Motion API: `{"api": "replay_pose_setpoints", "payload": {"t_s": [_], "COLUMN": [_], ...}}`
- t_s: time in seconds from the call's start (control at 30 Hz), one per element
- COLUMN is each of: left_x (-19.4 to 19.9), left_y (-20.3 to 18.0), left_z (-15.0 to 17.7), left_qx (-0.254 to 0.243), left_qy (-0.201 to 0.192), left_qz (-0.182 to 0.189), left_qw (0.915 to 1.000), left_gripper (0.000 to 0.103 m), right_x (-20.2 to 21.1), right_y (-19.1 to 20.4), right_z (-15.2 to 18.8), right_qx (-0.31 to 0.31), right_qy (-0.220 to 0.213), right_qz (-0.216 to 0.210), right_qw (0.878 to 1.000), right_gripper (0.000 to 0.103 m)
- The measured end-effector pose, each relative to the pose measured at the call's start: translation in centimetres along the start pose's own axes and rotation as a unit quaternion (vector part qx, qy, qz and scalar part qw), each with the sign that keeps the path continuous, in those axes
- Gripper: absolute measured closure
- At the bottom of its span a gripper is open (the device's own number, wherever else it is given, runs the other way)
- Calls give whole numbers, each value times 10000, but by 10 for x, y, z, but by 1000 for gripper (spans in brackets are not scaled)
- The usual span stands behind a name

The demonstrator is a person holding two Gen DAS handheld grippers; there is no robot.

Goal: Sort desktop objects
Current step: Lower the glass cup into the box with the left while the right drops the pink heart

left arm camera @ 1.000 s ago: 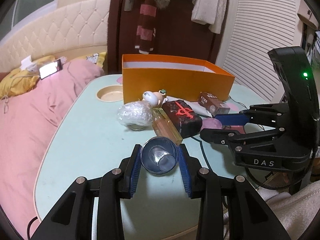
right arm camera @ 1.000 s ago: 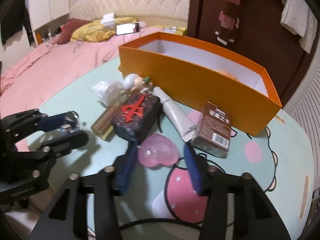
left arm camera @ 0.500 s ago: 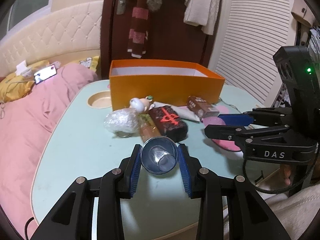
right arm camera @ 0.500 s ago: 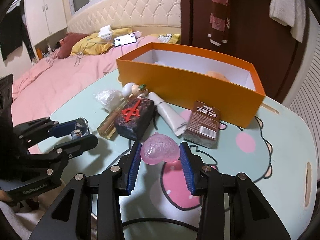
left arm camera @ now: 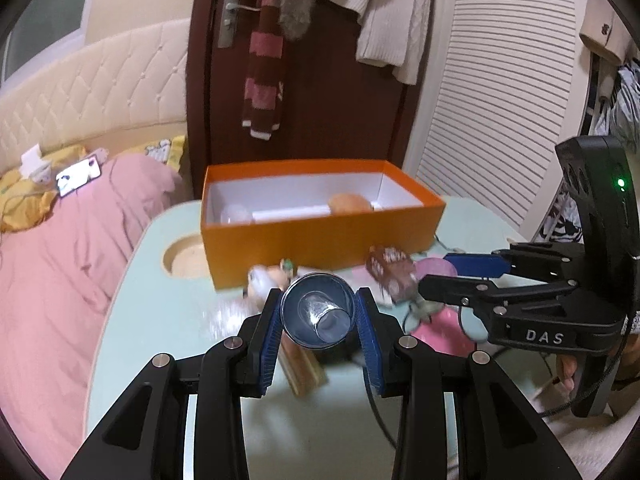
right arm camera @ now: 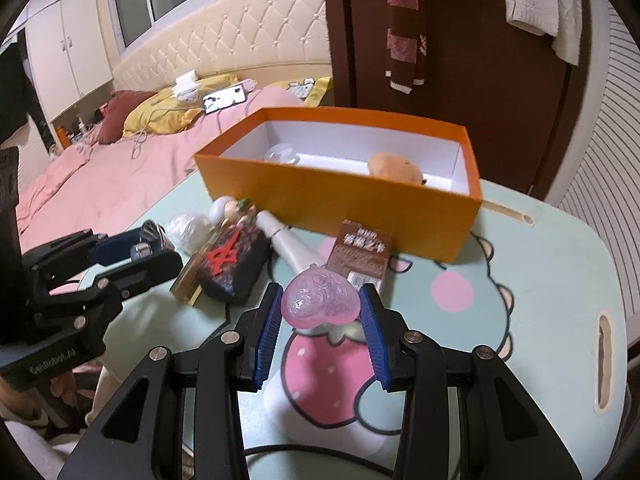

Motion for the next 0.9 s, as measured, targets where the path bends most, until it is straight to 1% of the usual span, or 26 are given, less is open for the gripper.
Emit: {"api": "replay_pose_setpoints", "payload": {"t_s": [0.1,0.27,0.4,0.5,0.67,0.8,0.9], "left_x": [-6,-18,-40,-59,-84,-96,-104], "left_y": [4,10,19,26,39,48,55], "left_z": [-20,-59,-81,-96,-102,-101,-99], "left_qx": [5,-127,-130,-123,67,146,208], "left_qy": [-76,-249,-215,-150,16,131,205], "left_qz": [76,76,10,-60,-122,-201,-250], "left_qw": [9999,9996,9997,9998,9999,9996,9993], "left_gripper": [69,69,69,69,69,69,69], "right_x": [3,8,4,-9,-39,-58,-64], "right_y": [-7,-18,-29,-34,-37,-36,-35], "right_z": [-11,-32,-61,-80,-100,-107,-109], "right_qx": [-76,-201,-234,-261,-317,-312,-301], "right_qy": [-94,-269,-516,-595,-510,-443,-461], "right_qz": [11,36,138,203,215,229,258], "right_qw": [9999,9994,9983,9977,9980,9983,9981], "right_gripper": [62,62,62,62,62,62,62]}}
Point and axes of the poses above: each gripper's, at about its wrist camera, not at the fingertips, and x roughly against the way its jaws point, y to its left, z to its underside, the point moved 7 cm from there along -x, roughly the way its jaws point, and after that the axes turned 11 degrees about z, right-handed, at the moved point
